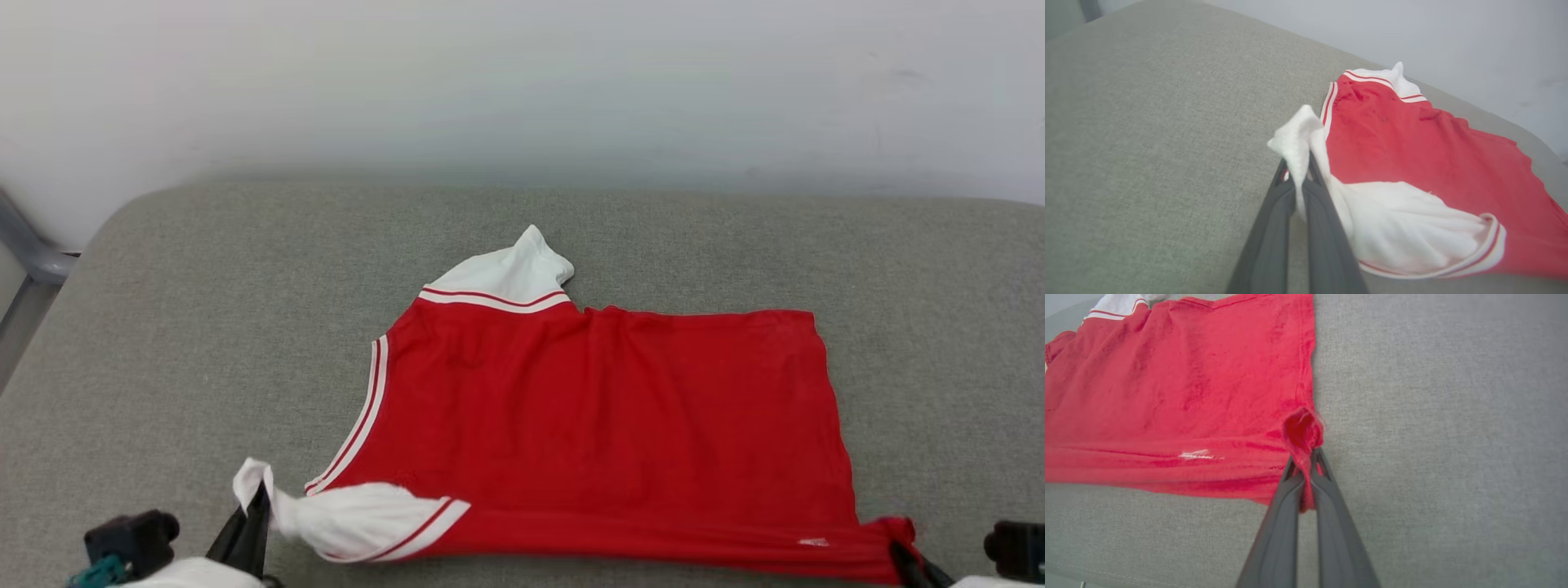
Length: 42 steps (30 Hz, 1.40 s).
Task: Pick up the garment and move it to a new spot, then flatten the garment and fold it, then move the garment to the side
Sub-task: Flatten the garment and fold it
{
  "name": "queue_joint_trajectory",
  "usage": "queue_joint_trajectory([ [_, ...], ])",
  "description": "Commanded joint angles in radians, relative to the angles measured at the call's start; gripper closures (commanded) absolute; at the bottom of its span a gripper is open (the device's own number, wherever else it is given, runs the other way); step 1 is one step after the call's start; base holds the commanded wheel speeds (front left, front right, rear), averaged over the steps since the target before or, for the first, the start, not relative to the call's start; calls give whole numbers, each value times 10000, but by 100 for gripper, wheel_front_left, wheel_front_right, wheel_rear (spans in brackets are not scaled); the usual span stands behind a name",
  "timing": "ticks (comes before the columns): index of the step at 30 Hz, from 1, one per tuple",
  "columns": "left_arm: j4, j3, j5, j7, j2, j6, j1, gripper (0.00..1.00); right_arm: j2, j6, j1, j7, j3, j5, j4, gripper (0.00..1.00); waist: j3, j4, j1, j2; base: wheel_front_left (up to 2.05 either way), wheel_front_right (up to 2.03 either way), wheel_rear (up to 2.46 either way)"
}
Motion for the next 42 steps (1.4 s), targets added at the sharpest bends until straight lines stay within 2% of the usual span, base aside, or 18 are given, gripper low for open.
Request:
queue_joint_trajectory([
  [1,-43,9,85,0,93,-33,-330,100,-119,-27,-311,56,-12,-89,-36,100,103,-40,2,-1,0,0,0],
  [8,559,-381,251,-49,-7,-405,-1860,100,-557,-24,-1619,158,577,-322,569,100,817,-261,2,-1,0,0,0],
  [21,3275,-884,171,-403,-454,-1195,-3765,100,-1065,-23,-3526,-722,1573,-327,2757,100,2155,-466,2,-1,0,0,0],
  [23,3662,-960,101,-348,-512,-1298,-3874,100,-1065,-24,-3652,-926,1666,-308,3175,84,2198,-472,2,-1,0,0,0],
  [25,4011,-1043,25,-233,-562,-1396,-3885,100,-1118,-24,-3723,-1158,1762,-344,3560,80,2188,-473,2,-1,0,0,0],
  [26,4149,-1093,5,-177,-573,-1440,-3898,100,-1124,-24,-3763,-1278,1783,-370,3737,59,2174,-471,2,-1,0,0,0],
  [27,4279,-1150,-16,-127,-583,-1483,-3910,98,-1127,-24,-3756,-1391,1806,-368,3903,9,2133,-463,2,-1,0,0,0],
  [28,4370,-1182,-54,-100,-605,-1533,-3922,78,-1144,-24,-3772,-1560,1847,-383,4023,0,2093,-451,2,-1,0,0,0],
  [29,4462,-1194,-76,-125,-622,-1544,-3933,35,-1123,-24,-3809,-1792,1864,-336,4096,0,2044,-431,2,-1,0,0,0],
  [30,4499,-1171,-85,-222,-638,-1546,-3944,0,-1139,-24,-3827,-2064,1844,-357,4147,0,1970,-408,2,-1,0,0,0],
  [37,4345,-932,-106,-543,-466,-1369,-3844,0,-1124,-20,-3489,-4260,1763,-312,3717,0,1367,-293,2,-1,0,0,0],
  [42,3819,-761,-182,18,54,-1143,-3671,0,-916,-20,-3110,-4666,1591,-280,3212,0,942,-288,2,-1,0,0,0],
])
